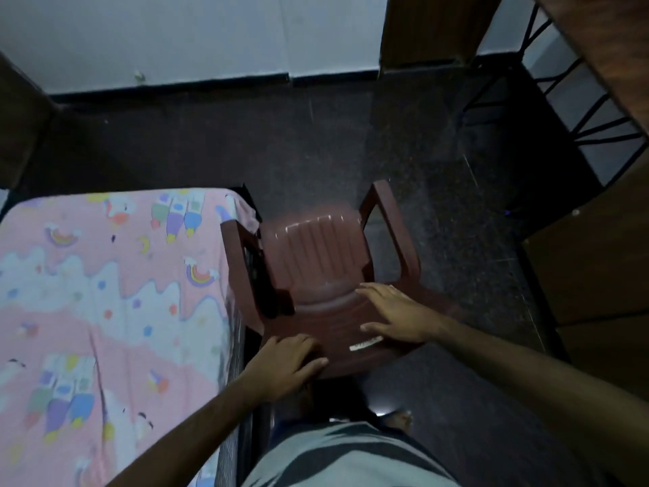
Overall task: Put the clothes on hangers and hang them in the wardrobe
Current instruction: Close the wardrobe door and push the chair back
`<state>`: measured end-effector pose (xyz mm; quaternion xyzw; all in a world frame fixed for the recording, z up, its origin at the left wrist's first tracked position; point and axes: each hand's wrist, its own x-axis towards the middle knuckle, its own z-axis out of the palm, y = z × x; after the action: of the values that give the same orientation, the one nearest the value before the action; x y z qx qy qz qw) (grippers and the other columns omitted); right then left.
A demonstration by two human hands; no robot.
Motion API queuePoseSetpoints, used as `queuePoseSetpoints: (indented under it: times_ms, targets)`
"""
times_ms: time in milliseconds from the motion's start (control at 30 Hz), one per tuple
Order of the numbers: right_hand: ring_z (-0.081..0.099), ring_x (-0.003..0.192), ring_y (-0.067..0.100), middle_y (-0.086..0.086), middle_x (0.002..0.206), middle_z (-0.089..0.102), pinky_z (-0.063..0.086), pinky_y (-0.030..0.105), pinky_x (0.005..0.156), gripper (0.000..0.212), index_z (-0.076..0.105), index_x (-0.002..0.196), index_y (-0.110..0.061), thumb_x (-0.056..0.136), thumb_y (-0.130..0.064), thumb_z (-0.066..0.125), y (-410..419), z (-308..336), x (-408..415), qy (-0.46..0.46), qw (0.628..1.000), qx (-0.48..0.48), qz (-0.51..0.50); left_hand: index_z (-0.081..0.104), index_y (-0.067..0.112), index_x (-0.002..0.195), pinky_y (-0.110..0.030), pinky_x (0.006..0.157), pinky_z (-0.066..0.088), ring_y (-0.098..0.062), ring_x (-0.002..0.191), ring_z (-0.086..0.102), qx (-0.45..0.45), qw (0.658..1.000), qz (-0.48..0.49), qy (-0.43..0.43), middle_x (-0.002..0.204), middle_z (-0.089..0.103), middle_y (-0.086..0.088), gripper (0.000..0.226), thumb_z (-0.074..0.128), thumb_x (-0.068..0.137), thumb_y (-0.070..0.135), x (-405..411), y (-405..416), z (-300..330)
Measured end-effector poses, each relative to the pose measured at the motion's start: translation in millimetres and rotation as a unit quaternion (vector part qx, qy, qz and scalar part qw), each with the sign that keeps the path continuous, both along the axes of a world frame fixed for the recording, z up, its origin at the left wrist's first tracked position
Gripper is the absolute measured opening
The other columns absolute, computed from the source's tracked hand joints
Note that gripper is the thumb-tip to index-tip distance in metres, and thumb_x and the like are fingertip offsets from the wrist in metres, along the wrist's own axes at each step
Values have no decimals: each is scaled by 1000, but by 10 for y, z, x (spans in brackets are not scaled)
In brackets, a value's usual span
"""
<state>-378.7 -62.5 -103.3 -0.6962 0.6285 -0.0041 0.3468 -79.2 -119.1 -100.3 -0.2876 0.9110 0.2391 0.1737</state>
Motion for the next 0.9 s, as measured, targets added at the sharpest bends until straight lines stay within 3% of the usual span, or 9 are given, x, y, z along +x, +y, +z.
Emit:
queuePoseSetpoints:
  times_ms: [133, 233, 300, 400, 500, 667, 900]
  targets:
    - [35, 145, 14, -4, 160, 35, 33, 39, 118, 86, 31, 156, -24, 91, -80, 32, 166, 47, 135, 33, 996, 54, 62, 49, 25, 138, -40, 96, 43, -20, 114, 61, -63, 993, -98, 16, 130, 62, 3, 78, 27, 90, 81, -8, 12, -60]
    - [44, 138, 13, -9, 152, 45, 40, 42, 111, 91, 32, 155, -31, 85, -89, 26, 165, 144, 147, 61, 982, 108, 140, 42, 25, 145, -39, 87, 50, -24, 114, 62, -45, 993, -112, 20, 133, 60, 2, 71, 48, 84, 62, 19, -8, -66]
    - [45, 137, 14, -9, 151, 47, 41, 43, 110, 97, 32, 155, -31, 80, -93, 29, 152, 174, 160, 75, 973, 127, 179, 41, 26, 148, -38, 83, 52, -23, 115, 63, -37, 993, -107, 25, 137, 59, 3, 73, 53, 81, 53, 47, -26, -80]
    - [46, 135, 17, -5, 152, 45, 42, 43, 109, 100, 31, 156, -26, 79, -88, 44, 138, 165, 167, 77, 968, 137, 193, 58, 22, 138, -29, 68, 57, -16, 104, 70, -80, 983, -138, 86, 127, 68, 4, 68, 65, 75, 47, 93, -54, -136]
    - [49, 134, 19, -2, 150, 48, 45, 43, 107, 86, 35, 155, -23, 84, -66, 60, 153, 90, 180, 73, 973, 128, 180, 69, 18, 125, -22, 57, 57, -12, 93, 74, -108, 967, -185, 136, 114, 75, 2, 58, 54, 74, 42, 133, -105, -202]
    - [50, 132, 20, 0, 147, 50, 45, 41, 105, 79, 37, 154, -21, 85, -52, 60, 35, 82, 312, 56, 980, 129, 143, 70, 15, 125, -24, 58, 55, -13, 93, 74, -105, 956, -235, 142, 113, 75, 0, 57, 42, 79, 36, 161, -431, -131]
    - [58, 121, 19, -3, 132, 59, 51, 42, 95, 71, 48, 143, -29, 78, -58, 53, -268, 29, 558, 53, 994, 98, 16, 69, 21, 124, -25, 53, 51, -19, 79, 73, -140, 931, -317, 114, 105, 75, 5, 60, 43, 74, 38, 65, -1334, -43]
